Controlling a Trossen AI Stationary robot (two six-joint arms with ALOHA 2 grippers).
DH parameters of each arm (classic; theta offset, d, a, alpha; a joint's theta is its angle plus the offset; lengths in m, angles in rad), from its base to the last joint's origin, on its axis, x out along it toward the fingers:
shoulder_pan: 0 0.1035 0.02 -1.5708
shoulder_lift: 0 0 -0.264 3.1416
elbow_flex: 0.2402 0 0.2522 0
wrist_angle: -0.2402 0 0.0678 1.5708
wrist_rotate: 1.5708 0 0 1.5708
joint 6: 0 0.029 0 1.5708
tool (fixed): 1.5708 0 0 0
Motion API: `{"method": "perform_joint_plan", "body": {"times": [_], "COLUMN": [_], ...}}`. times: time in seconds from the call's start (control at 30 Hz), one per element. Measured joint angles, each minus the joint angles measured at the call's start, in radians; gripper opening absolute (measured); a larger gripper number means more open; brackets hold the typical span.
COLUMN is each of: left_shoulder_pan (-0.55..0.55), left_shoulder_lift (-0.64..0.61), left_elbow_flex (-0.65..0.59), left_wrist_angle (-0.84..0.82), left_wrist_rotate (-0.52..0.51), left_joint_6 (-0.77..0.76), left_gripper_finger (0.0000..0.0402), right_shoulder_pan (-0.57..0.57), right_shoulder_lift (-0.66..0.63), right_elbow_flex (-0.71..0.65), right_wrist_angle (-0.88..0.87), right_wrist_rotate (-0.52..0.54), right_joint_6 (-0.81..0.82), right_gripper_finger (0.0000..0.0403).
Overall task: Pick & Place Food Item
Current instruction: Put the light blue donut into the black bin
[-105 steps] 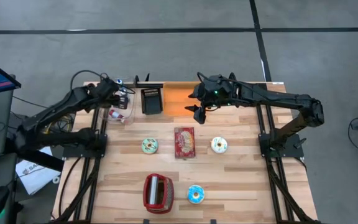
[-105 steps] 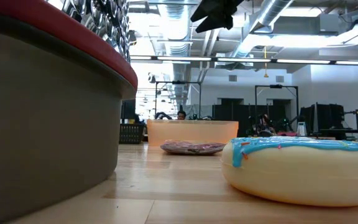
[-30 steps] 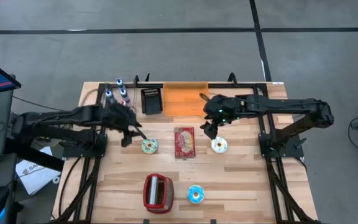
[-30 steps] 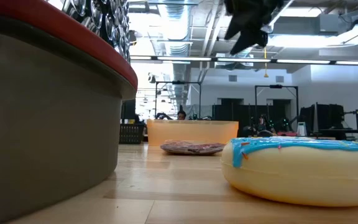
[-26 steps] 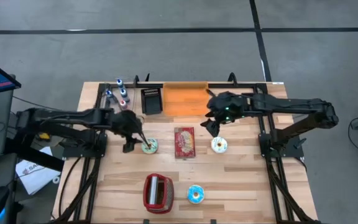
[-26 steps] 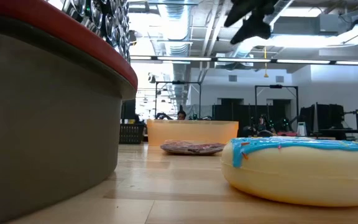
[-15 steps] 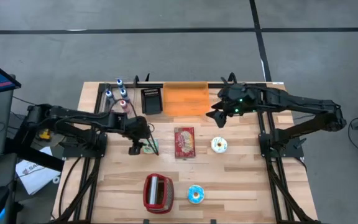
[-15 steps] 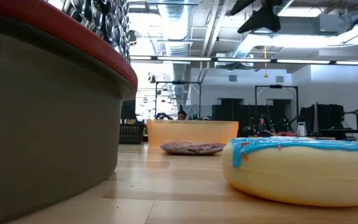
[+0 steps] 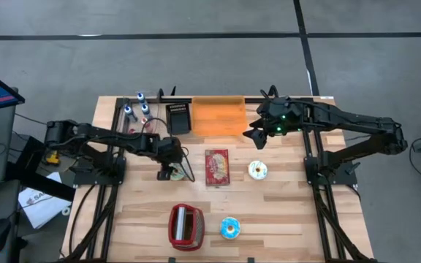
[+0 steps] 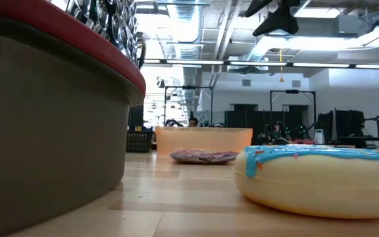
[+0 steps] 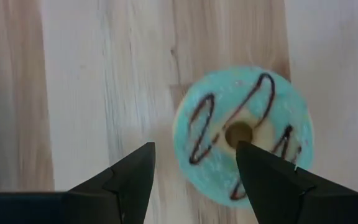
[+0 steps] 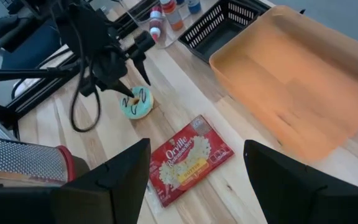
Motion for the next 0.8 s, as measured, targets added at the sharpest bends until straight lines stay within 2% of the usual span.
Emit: {"method": "perform_joint_plan", "body": {"times": [0.33, 0.8], "left_shoulder_pan": [0.0, 0.032], "left_shoulder_lift": [0.057, 0.052], "left_elbow_flex": [0.0, 0.0], "left_wrist_angle": [0.048, 0.077], "left_wrist_rotate": [0.014, 0.025], "left_joint_6": [0.0, -0.049], "left_gripper_finger": [0.0202, 0.0118], "right_shoulder_pan": [0.001, 0.021], "right_shoulder_lift": [0.0, 0.0], "right_elbow_flex": [0.0, 0.0], "right_wrist_angle": [-0.018, -0.017], "right_wrist_rotate": [-0.005, -0.005], "right_joint_6": [0.0, 0.007], "right_gripper_finger": [0.0249, 0.0249]}}
